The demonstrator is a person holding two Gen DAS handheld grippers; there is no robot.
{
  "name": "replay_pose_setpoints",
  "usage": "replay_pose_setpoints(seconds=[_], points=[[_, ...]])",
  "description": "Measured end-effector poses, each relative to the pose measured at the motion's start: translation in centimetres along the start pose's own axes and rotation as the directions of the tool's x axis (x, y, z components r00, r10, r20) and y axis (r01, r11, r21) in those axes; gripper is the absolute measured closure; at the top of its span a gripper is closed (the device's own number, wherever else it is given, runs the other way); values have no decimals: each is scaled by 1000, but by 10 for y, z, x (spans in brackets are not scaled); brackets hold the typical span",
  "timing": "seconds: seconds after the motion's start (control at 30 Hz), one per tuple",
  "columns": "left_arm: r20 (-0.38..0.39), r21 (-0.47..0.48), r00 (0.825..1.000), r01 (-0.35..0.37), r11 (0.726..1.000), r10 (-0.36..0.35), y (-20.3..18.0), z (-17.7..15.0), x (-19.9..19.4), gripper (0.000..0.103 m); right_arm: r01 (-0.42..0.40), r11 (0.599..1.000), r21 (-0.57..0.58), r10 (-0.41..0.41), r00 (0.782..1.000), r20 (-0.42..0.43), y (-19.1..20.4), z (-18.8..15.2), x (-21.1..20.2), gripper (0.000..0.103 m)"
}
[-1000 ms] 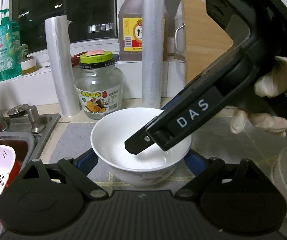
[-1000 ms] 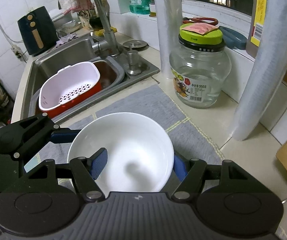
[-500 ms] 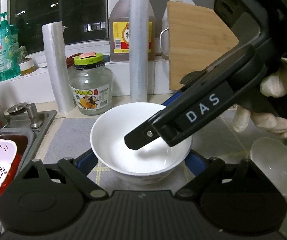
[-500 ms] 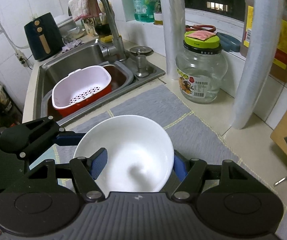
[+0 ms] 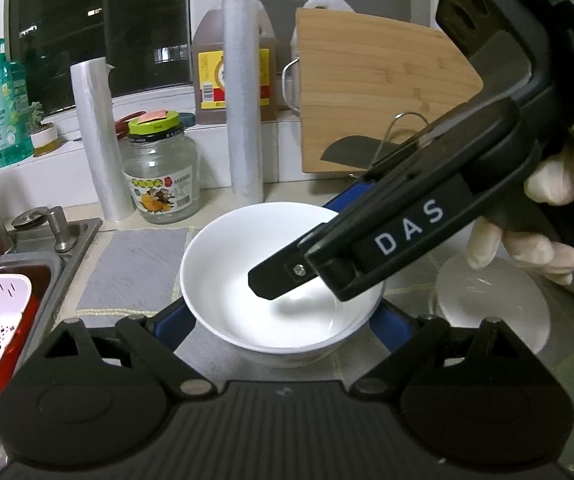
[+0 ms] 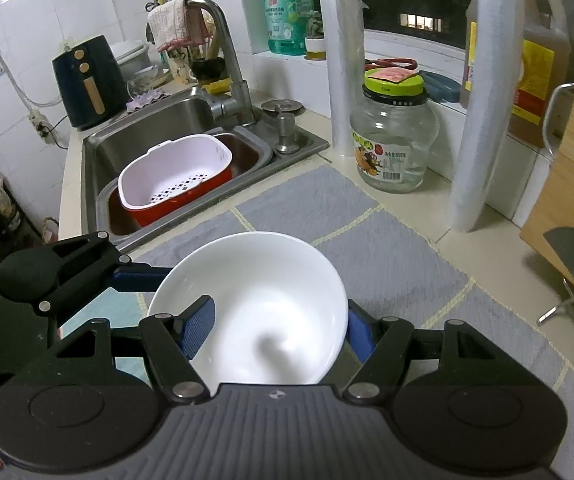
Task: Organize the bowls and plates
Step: 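Carry the white bowl with the right tool over the two stacked bowls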
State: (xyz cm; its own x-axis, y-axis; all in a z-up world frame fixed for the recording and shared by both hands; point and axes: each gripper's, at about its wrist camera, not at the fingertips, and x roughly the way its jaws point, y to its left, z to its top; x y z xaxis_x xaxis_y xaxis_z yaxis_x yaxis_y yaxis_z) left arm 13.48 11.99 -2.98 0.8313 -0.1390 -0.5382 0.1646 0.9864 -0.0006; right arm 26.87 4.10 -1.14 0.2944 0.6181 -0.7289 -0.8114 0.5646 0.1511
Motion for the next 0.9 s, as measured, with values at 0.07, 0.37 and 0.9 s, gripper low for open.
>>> replay_pose_setpoints(seconds=[0.07, 0.37, 0.9], points=[[0, 0, 1000, 8, 1000, -8, -3, -1, -4, 10, 2, 1000, 10, -2, 1000, 9, 2, -5, -6, 29], [5, 19, 999, 41, 999, -41, -21, -3, -20, 10, 26, 999, 27, -26, 999, 27, 7, -26, -33, 29], [30, 70, 991, 129, 989, -131, -60, 4, -26, 10, 105, 992, 75, -110, 992, 61, -5, -57, -78, 29]])
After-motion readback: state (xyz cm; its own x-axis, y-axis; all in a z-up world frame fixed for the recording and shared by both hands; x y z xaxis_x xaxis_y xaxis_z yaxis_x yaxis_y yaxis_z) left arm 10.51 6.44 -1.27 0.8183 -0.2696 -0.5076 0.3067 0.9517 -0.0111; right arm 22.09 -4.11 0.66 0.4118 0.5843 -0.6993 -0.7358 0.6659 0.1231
